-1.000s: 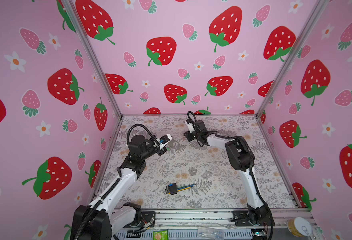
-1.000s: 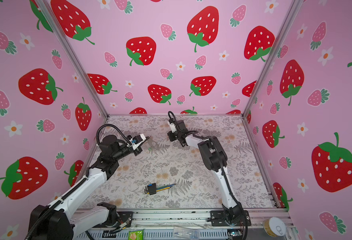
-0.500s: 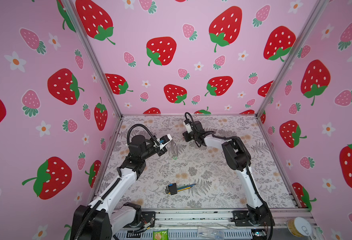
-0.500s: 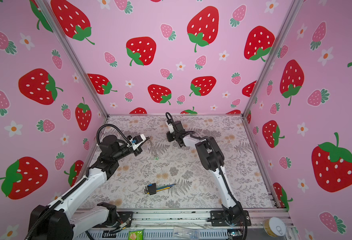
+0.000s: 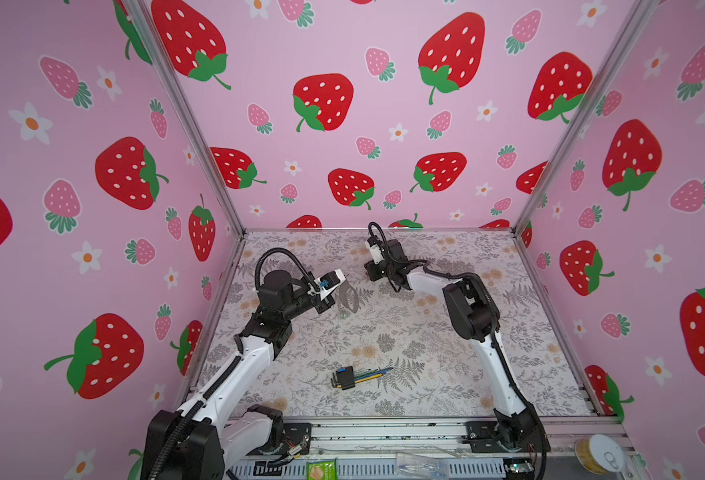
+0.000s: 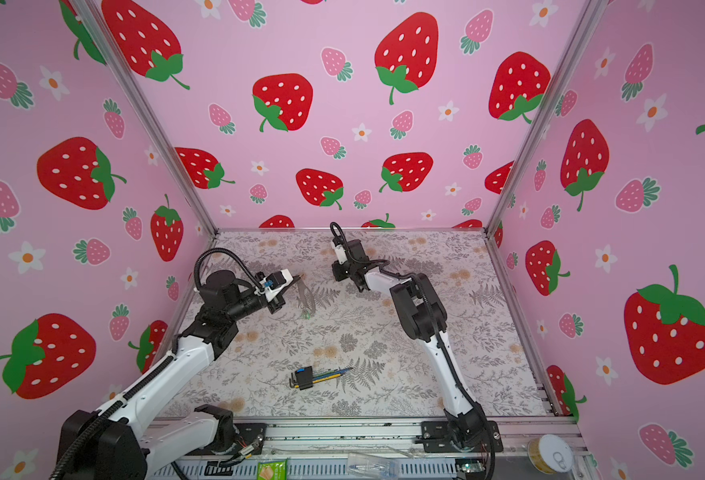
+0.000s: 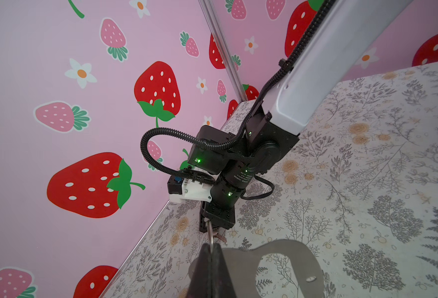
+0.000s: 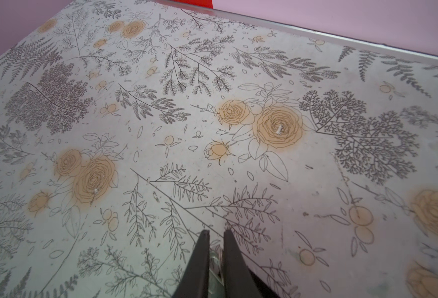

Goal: Put the keys on the keyring
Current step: 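Reach the right gripper down and grasp the black-tagged key on the table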

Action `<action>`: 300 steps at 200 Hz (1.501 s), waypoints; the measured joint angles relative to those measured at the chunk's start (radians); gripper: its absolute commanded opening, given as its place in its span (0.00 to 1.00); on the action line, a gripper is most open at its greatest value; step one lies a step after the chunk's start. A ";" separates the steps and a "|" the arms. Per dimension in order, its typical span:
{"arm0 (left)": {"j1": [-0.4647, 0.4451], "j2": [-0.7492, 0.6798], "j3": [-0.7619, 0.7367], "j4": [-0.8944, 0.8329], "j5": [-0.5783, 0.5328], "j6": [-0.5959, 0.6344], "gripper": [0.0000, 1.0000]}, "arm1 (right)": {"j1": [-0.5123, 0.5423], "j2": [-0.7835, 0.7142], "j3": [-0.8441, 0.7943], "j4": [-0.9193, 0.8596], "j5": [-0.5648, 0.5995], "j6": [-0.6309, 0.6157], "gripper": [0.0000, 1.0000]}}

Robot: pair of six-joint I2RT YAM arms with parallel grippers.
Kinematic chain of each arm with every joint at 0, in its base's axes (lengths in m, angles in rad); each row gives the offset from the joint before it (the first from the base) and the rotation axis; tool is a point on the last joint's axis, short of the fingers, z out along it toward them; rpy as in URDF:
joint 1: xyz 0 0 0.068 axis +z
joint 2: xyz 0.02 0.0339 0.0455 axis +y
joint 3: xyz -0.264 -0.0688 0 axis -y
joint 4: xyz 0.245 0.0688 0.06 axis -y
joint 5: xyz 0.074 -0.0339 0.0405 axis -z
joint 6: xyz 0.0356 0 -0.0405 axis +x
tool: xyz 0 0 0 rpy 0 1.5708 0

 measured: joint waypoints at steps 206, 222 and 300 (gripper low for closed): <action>-0.010 -0.101 -0.002 -0.063 0.029 -0.006 0.00 | 0.018 -0.368 -0.449 -0.173 -0.203 -0.365 0.00; -0.021 -0.122 -0.012 -0.075 0.034 -0.007 0.00 | 0.019 -0.441 -0.532 -0.215 -0.228 -0.457 0.00; -0.126 -0.167 -0.035 -0.156 0.021 -0.006 0.00 | 0.027 -0.536 -0.646 -0.417 -0.176 -0.836 0.00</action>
